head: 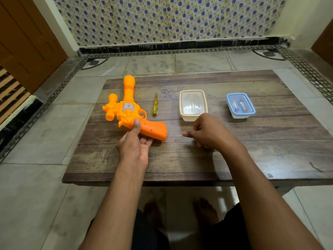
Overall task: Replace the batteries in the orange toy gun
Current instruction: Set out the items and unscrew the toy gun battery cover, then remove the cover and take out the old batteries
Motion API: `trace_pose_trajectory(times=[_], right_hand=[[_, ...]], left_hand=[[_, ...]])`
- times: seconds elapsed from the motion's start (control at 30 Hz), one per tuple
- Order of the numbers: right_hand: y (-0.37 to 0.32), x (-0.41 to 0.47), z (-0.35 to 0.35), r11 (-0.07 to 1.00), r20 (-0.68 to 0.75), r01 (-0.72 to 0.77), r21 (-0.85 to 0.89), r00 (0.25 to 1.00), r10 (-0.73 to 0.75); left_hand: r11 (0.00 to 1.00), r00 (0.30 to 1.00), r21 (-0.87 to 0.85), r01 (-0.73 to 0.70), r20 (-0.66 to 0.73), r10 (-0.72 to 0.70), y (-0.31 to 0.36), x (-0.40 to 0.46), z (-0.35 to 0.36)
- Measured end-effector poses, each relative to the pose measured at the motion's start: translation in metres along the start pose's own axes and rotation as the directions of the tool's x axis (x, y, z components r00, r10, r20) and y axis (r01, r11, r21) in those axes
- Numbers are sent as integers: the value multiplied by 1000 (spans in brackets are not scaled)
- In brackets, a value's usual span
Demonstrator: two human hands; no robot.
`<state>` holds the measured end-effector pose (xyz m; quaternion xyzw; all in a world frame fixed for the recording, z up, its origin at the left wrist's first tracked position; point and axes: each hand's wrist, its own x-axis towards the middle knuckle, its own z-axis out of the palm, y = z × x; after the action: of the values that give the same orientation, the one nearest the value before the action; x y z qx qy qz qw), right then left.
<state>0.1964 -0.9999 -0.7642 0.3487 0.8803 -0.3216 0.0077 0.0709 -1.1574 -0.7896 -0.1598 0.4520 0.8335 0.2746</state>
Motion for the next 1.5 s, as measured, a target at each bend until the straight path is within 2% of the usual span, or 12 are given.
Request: trace_pose_trajectory(times=[0.13,0.23,0.27,0.37,0.47,0.6,0.77,1.2,1.27,1.33,1.43,1.5], right_hand=[[-7,0,4,980,-126,190,-51,973,-195],[-22,-4,18,899,-290,437,11,862,-416],[-27,-5,24,860,-298,510,3,821,-487],[-38,-7,44,781,-148,605,-152,768,-623],[-48,-6,58,729,-222,626,-275,697,-682],[-60,-8,71,736,-251,540,-408,708,-660],[-65,-9,72,755,-218,497,-427,754,-620],[-73,-18,77,740,-314,465,-487,697,-645],[-72,-21,75,761,-359,512,-398,676,-643],[-70,-25,69,807,-467,563,-175,674,-572],[-62,-26,51,866,-569,492,95,740,-358],[-49,-22,34,922,-511,368,118,819,-262]], left_hand=[[1000,1000,-25,15,-19,-16,0,6,-4],[999,1000,-47,11,-7,-12,3,8,-5],[999,1000,-46,13,1,-13,3,9,-5],[999,999,-4,32,19,-32,4,7,-5],[999,999,16,32,0,-32,5,9,-7],[996,1000,80,26,-7,-25,9,13,-7],[987,998,150,-49,-20,53,11,13,-7],[980,990,175,-90,-95,108,13,7,-3],[982,992,167,-87,-80,101,14,7,-3],[987,994,141,-76,-63,86,13,8,-3],[992,998,112,-53,-38,58,13,10,-4],[995,999,98,-33,-32,37,14,11,-5]])
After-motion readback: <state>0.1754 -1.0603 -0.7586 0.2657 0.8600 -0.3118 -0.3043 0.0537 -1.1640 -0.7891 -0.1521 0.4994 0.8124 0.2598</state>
